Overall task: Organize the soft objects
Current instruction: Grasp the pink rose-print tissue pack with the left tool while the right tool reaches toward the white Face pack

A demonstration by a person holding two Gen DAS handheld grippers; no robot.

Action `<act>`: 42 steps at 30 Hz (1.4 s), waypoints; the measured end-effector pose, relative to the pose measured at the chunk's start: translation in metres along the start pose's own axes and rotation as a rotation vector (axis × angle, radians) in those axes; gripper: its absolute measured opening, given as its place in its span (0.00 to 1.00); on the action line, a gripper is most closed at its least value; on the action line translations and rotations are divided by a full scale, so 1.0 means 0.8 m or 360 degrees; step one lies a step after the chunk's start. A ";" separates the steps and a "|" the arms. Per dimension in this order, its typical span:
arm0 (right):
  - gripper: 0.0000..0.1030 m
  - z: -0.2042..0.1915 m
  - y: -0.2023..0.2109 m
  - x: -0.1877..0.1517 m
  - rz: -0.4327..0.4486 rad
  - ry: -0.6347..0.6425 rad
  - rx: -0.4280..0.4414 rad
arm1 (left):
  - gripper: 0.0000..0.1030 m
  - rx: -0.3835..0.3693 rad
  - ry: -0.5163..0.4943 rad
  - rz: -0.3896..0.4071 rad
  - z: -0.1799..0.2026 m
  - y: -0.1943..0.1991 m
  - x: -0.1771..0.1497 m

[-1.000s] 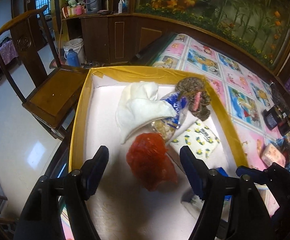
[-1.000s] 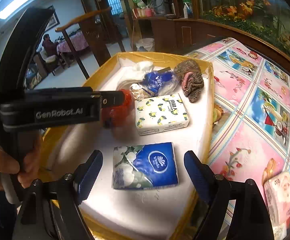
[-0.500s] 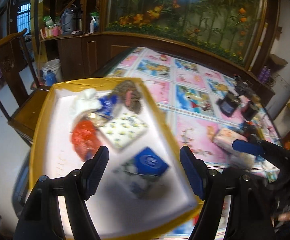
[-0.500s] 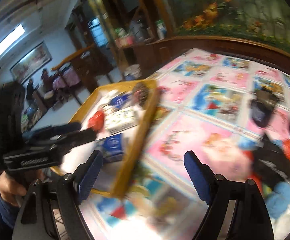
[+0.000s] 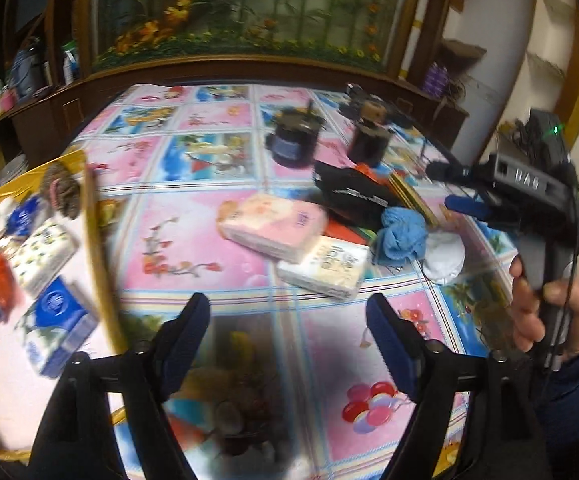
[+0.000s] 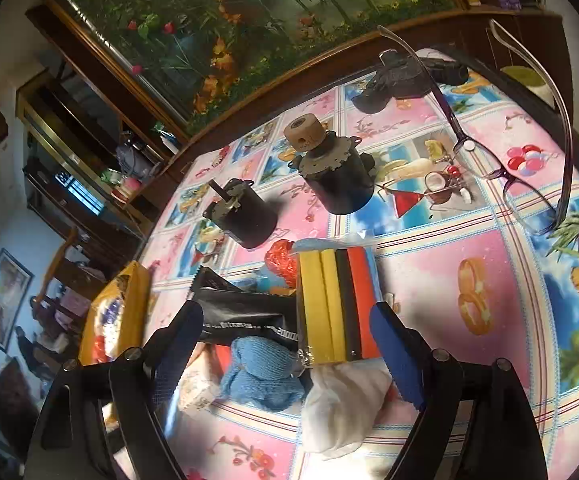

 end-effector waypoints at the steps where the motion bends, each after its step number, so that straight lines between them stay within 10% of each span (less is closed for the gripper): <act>1: 0.86 -0.002 0.001 0.000 0.0004 -0.0001 0.0010 | 0.81 0.0022 -0.0018 -0.0026 0.003 -0.012 0.000; 7: 0.86 0.000 0.010 -0.001 0.0021 0.0004 0.0058 | 0.82 0.0003 0.0041 -0.0068 0.000 -0.051 0.021; 12: 0.86 -0.005 0.004 -0.005 -0.0014 -0.0020 0.0110 | 0.84 0.0133 0.0112 0.0056 -0.015 -0.059 0.072; 17: 0.86 -0.005 0.007 -0.005 0.0004 -0.0010 0.0101 | 0.84 0.0296 0.0178 -0.0086 -0.046 -0.111 0.097; 27: 0.87 -0.021 0.011 -0.009 -0.0003 0.0047 0.0146 | 0.63 0.0177 0.0112 -0.0155 -0.032 -0.086 0.035; 42: 0.87 -0.090 -0.003 -0.055 -0.0093 0.0397 0.0203 | 0.77 0.0205 0.0083 -0.0140 -0.032 -0.046 -0.024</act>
Point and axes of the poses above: each gripper's, at about its wrist camera, not at the fingertips, and y roughly against the way its jaws point, z to its right, x to its top, the point moved 8 cm from there along -y, roughly the way its jaws point, and after that the axes turned 5 degrees about -x, right-handed, at the moved point
